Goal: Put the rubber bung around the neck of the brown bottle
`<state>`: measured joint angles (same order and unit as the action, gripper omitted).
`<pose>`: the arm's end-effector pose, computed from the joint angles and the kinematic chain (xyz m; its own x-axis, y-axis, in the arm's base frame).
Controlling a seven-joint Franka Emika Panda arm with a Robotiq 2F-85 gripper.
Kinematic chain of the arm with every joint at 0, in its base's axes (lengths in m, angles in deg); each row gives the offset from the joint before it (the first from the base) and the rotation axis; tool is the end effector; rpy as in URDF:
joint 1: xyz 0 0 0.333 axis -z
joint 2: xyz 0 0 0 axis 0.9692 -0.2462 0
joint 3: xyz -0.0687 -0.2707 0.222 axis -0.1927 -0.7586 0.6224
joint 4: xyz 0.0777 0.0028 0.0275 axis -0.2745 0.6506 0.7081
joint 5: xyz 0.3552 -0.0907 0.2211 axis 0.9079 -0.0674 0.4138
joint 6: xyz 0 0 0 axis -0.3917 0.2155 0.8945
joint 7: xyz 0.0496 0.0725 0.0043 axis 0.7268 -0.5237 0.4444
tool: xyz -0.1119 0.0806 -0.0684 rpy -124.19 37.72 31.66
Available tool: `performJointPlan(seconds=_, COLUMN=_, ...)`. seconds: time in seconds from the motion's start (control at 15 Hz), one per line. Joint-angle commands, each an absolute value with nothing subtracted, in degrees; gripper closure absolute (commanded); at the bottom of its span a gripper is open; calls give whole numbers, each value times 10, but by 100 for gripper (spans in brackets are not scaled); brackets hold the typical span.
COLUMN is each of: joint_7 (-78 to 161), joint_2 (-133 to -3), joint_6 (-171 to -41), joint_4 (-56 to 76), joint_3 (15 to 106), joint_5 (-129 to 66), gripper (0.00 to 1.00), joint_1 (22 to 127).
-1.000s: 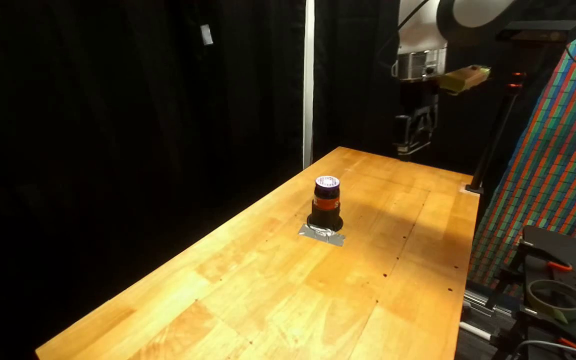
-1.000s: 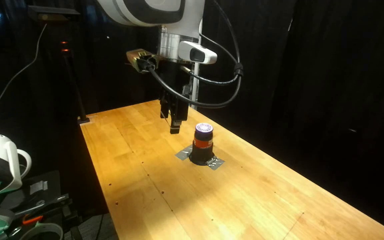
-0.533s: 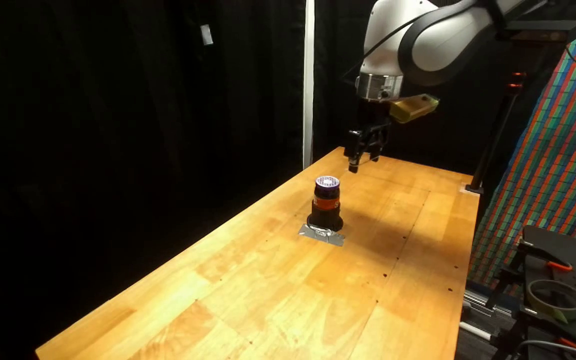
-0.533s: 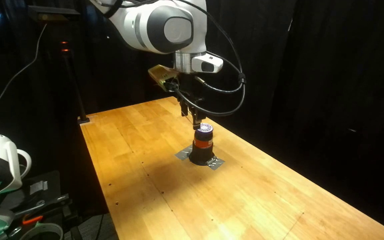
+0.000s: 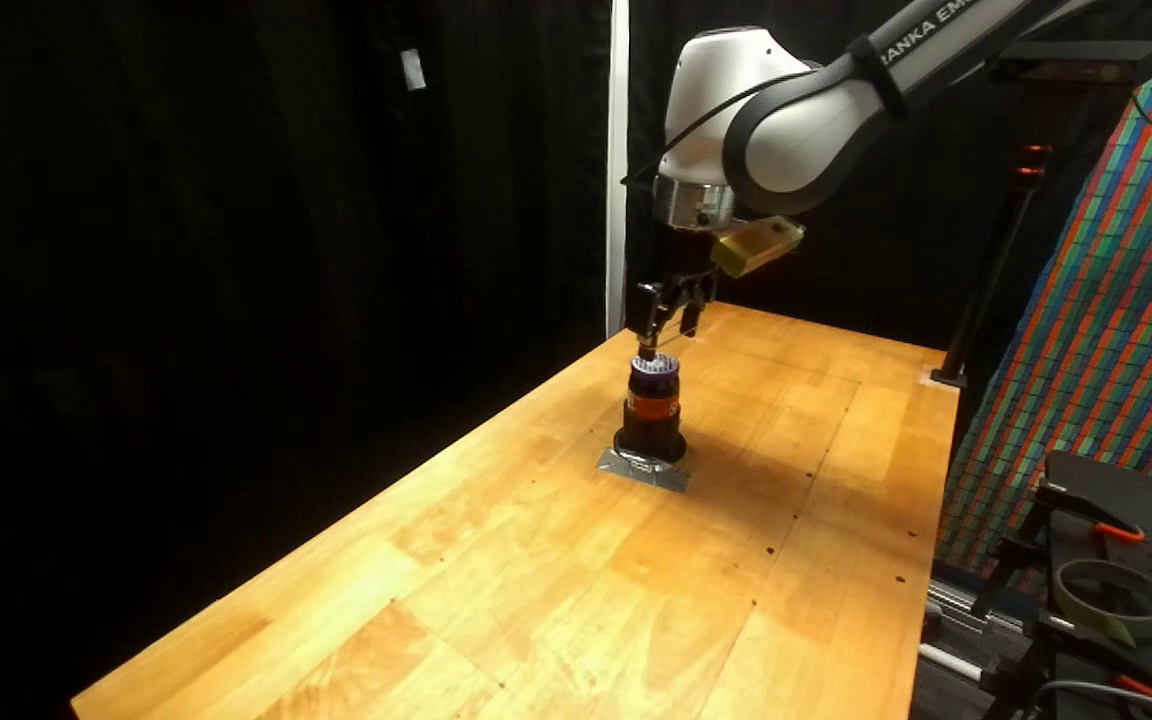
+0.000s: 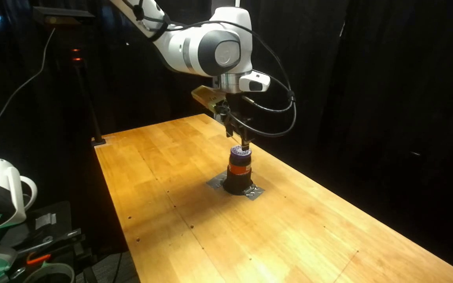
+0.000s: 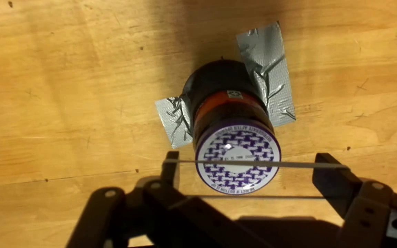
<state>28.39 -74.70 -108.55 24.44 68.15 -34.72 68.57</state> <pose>0.6871 0.1212 0.2807 0.9894 -0.0523 0.1358 -0.0559 -0.9982 0.0234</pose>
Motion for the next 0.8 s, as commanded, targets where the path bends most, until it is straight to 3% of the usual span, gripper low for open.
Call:
performJointPlan(seconds=0.0, joint_7=297, joint_2=-797, joint_6=-1101, joint_4=182, joint_3=670, joint_5=-347, gripper=0, joint_1=675)
performJointPlan(seconds=0.73, joint_7=375, joint_2=-861, joint_6=-1043, joint_4=127, joint_3=675, joint_5=-323, gripper=0, joint_1=691)
